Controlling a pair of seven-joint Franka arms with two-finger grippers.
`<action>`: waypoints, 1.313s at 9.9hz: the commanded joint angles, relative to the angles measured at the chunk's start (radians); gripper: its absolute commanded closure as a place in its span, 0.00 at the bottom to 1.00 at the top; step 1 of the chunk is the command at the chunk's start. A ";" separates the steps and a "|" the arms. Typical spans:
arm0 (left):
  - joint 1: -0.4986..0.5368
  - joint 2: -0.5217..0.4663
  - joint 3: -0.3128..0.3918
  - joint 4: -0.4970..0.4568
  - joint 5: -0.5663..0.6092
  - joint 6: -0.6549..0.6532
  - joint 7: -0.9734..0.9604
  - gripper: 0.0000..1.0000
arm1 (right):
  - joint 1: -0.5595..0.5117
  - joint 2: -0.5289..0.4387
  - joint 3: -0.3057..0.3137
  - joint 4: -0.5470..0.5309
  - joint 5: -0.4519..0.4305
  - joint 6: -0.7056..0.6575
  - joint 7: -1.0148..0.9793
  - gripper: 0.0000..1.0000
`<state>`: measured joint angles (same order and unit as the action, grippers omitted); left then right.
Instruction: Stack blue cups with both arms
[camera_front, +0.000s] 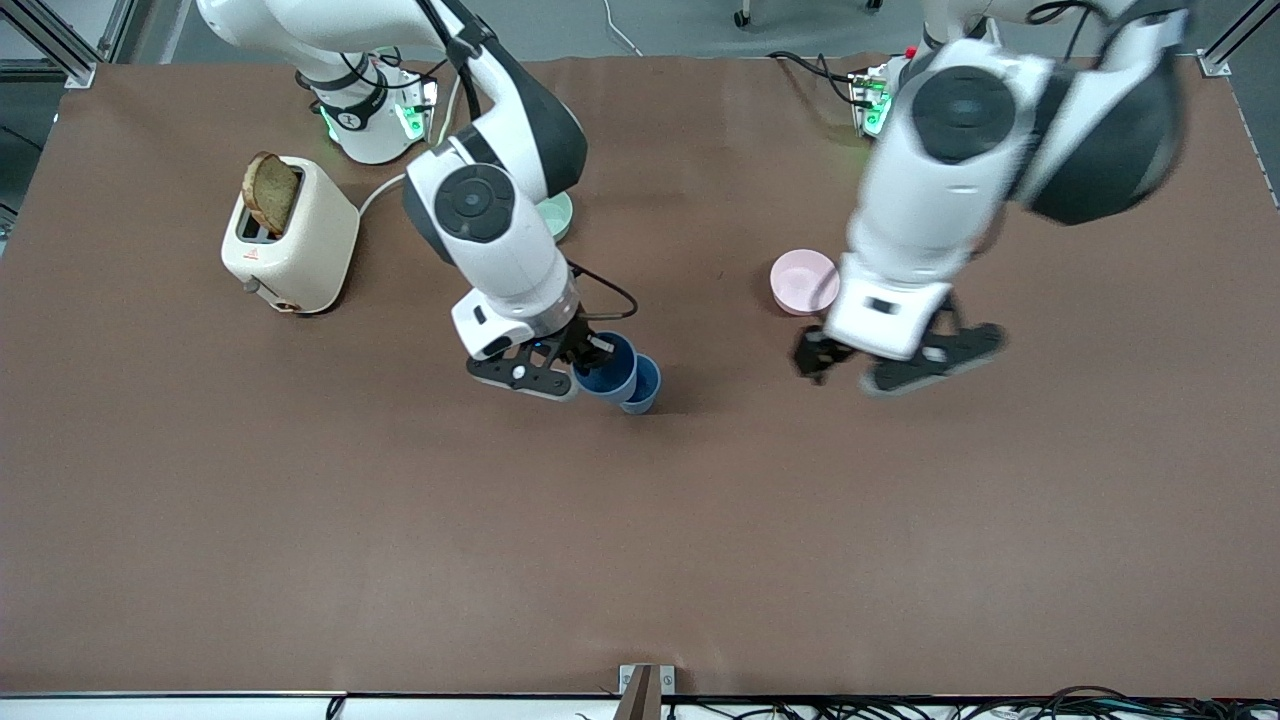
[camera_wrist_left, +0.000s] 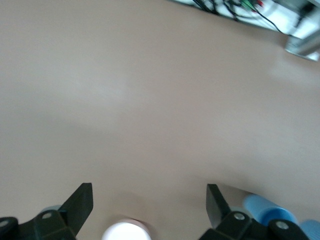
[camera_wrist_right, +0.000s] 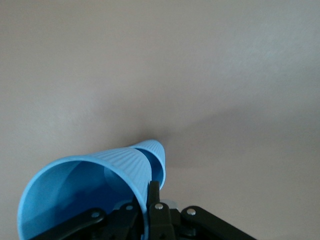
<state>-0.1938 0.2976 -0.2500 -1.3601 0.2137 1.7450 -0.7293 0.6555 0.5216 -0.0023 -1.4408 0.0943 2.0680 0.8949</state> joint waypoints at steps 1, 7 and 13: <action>0.111 -0.084 -0.006 -0.033 0.000 -0.042 0.237 0.00 | 0.029 0.018 -0.011 -0.015 -0.011 0.012 0.021 0.98; 0.252 -0.271 0.017 -0.121 -0.137 -0.202 0.487 0.00 | 0.049 0.060 -0.010 -0.029 -0.011 0.038 0.039 0.98; 0.165 -0.388 0.118 -0.318 -0.189 -0.193 0.626 0.00 | 0.044 0.094 -0.011 -0.021 -0.013 0.078 0.036 0.24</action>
<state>-0.0292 -0.0826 -0.1478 -1.6178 0.0405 1.5319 -0.1471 0.6944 0.6112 -0.0109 -1.4606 0.0938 2.1371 0.9127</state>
